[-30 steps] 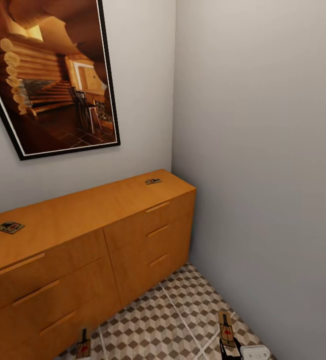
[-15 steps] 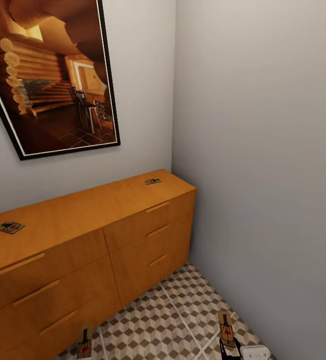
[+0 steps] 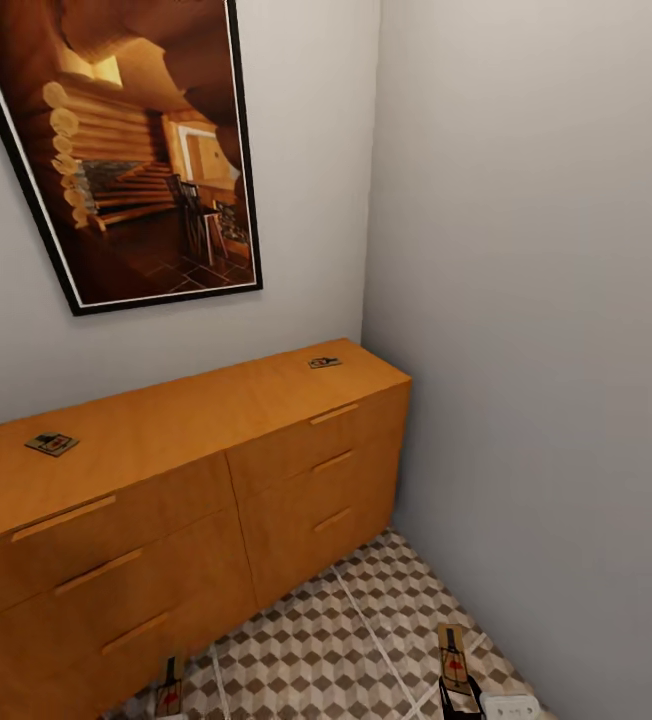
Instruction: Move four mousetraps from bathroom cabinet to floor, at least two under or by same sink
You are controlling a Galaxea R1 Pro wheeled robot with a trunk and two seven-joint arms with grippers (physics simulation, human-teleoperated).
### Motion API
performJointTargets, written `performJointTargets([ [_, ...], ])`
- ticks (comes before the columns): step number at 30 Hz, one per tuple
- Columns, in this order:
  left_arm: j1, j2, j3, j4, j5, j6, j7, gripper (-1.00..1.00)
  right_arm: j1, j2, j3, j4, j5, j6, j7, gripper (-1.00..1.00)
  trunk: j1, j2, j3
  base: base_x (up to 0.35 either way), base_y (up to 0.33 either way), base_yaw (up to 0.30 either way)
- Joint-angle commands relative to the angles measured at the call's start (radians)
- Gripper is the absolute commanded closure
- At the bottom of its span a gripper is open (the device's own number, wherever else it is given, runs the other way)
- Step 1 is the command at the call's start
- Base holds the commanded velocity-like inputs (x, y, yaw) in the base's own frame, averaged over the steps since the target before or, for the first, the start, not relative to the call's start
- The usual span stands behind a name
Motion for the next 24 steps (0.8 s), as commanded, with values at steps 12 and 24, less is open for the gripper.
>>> performJointTargets([
  [12, -0.001, -0.001, -0.006, 0.002, -0.008, -0.001, 0.011, 1.00, 0.000, -0.001, 0.007, 0.000, 0.002, -0.002, -0.010, 1.00, 0.000, 0.000, -0.001, 0.000, 0.000, 0.286],
  [24, -0.001, 0.003, -0.008, 0.002, -0.008, -0.001, 0.011, 1.00, 0.000, -0.001, 0.007, 0.000, 0.003, -0.002, -0.010, 1.00, 0.000, 0.000, -0.001, 0.000, 0.000, 0.287],
])
